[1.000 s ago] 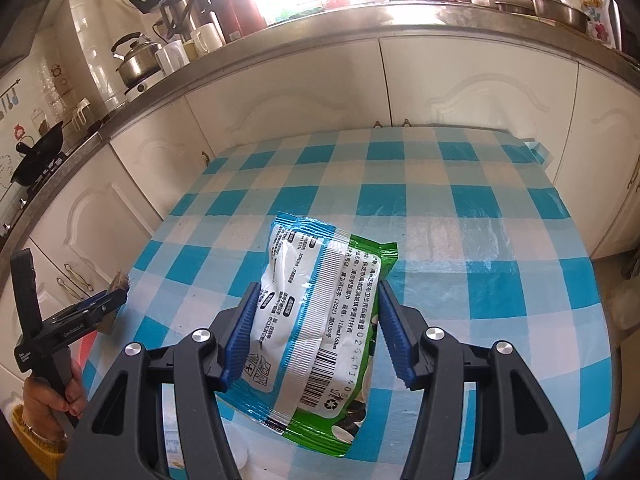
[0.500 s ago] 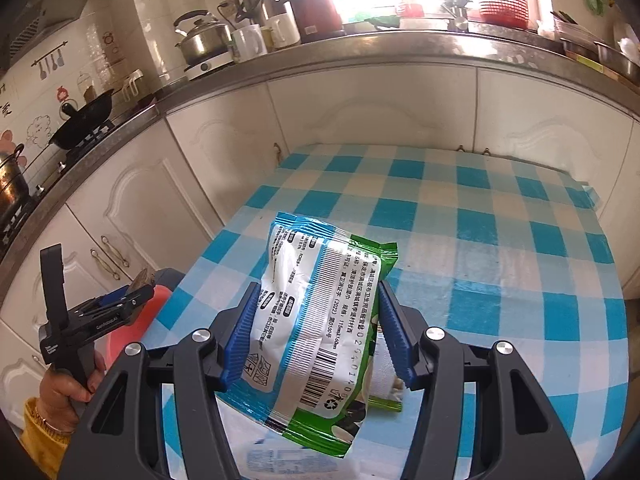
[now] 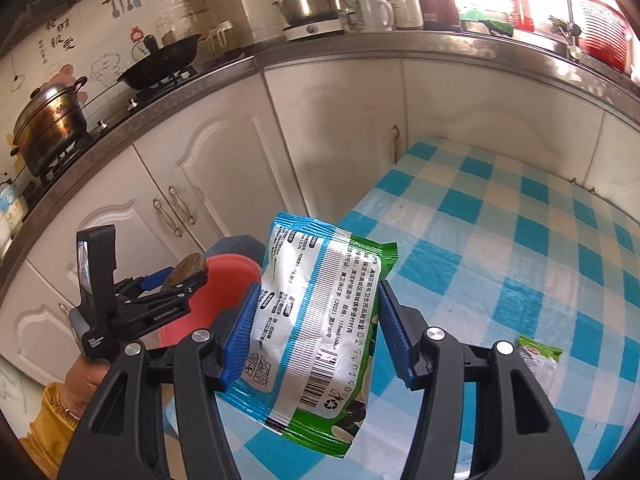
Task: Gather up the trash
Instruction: 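Carry the brown disc and green-white bag over the red bucket, then open both tools to drop the disc and bag into the bucket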
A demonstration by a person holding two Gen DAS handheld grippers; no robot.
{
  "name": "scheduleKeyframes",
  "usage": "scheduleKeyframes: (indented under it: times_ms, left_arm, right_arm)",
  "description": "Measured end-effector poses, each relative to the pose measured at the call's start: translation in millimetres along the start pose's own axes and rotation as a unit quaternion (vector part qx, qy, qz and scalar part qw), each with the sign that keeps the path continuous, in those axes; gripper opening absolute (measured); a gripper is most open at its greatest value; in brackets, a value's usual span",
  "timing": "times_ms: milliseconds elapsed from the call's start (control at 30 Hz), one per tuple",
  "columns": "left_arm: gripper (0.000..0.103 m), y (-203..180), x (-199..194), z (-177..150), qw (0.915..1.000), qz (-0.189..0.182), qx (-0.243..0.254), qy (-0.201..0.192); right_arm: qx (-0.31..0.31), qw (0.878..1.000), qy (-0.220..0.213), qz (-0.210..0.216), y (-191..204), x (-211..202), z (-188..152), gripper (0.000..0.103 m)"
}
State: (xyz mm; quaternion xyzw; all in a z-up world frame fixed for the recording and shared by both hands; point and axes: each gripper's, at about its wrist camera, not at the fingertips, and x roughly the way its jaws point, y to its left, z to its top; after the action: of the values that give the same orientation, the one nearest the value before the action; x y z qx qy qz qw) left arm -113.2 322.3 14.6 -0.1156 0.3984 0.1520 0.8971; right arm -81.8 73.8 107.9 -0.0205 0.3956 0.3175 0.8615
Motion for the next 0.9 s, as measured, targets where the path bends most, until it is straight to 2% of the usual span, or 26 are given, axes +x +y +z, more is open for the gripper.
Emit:
scheduleKeyframes:
  times_ms: [500,900]
  left_arm:
    - [0.067,42.2,8.0,-14.5,0.9991,0.026,-0.028,0.016]
    - [0.067,59.4,18.8,-25.8,0.9979,0.034,-0.045,0.034]
  right_arm:
    - [-0.093,0.993,0.040,0.054,94.6,62.8,10.3,0.058]
    - [-0.128,0.988,0.068,0.059,129.0,108.6,5.4,0.059]
